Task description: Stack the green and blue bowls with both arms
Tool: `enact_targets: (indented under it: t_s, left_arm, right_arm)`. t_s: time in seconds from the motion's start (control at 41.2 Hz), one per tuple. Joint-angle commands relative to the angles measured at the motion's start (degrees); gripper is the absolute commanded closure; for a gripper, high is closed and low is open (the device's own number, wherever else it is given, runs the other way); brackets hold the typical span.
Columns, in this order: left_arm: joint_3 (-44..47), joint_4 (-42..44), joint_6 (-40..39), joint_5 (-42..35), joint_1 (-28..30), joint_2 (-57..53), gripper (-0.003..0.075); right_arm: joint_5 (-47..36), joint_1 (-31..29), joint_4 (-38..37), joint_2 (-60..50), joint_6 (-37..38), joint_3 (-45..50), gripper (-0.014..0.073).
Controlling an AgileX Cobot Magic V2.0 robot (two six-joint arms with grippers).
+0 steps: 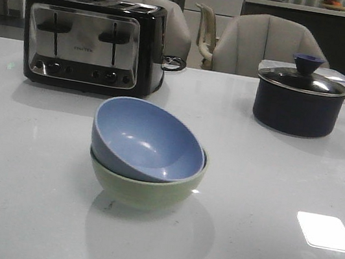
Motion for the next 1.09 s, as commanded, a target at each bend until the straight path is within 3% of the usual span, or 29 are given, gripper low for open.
enact_targets:
  t_s: [0.0,0.533,0.63,0.848,1.067]
  left_arm:
    - [-1.6,-0.5,-0.6,-4.9,-0.2,0.1,0.0622]
    - [-1.1,-0.5,-0.6,-5.1,-0.2,-1.6,0.0620]
    - [0.2,1.3,-0.6,-6.0,3.8,-6.2,0.0620]
    - [9.3,1.4,-0.6,-12.8,18.6,-21.0,0.0619]
    - [17.4,2.5,-1.8,-16.6,25.8,-29.4,0.0619]
  right_arm:
    - [-2.9,0.0,-0.4,-0.3,-0.4,-1.6,0.0557]
    - [-2.9,0.0,-0.4,-0.3,-0.4,-1.6,0.0558]
    - [-2.7,0.0,-0.4,-0.3,-0.4,-1.6,0.0559]
    - [-2.7,0.0,-0.4,-0.3,-0.4,-1.6,0.0559]
    - [-2.7,0.0,-0.4,-0.3,-0.4,-1.6,0.0559]
